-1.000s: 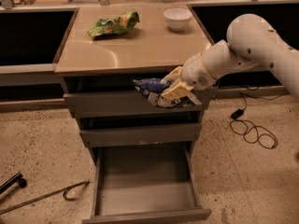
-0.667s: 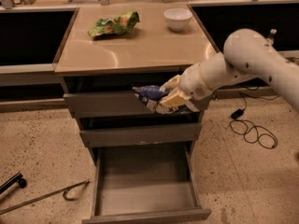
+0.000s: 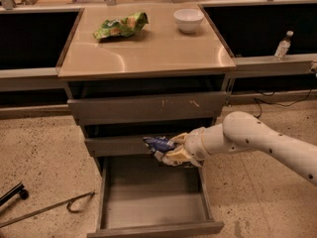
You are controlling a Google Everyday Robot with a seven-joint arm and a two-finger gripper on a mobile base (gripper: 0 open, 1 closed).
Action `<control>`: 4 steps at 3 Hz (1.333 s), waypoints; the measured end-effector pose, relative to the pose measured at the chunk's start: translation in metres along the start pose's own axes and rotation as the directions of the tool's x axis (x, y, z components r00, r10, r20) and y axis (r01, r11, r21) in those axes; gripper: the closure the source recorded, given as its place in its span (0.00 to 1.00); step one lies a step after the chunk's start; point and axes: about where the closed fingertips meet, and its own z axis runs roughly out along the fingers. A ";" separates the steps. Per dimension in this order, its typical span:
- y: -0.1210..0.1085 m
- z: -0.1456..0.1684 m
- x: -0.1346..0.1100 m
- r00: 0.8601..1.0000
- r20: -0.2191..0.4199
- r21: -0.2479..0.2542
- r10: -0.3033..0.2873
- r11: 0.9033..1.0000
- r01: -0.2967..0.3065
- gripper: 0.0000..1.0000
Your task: Place blue chip bag into bottom drawer
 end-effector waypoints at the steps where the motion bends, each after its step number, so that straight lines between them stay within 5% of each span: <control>1: 0.000 0.000 0.000 1.000 0.000 0.001 0.000 1.000 0.000 1.00; 2: 0.013 0.004 -0.008 0.999 0.017 0.012 -0.037 0.999 0.037 1.00; 4: 0.048 0.114 0.113 1.000 0.014 -0.007 0.011 1.000 -0.011 1.00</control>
Offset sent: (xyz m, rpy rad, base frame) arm -0.0268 0.0288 0.0097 0.0140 -0.1097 0.0361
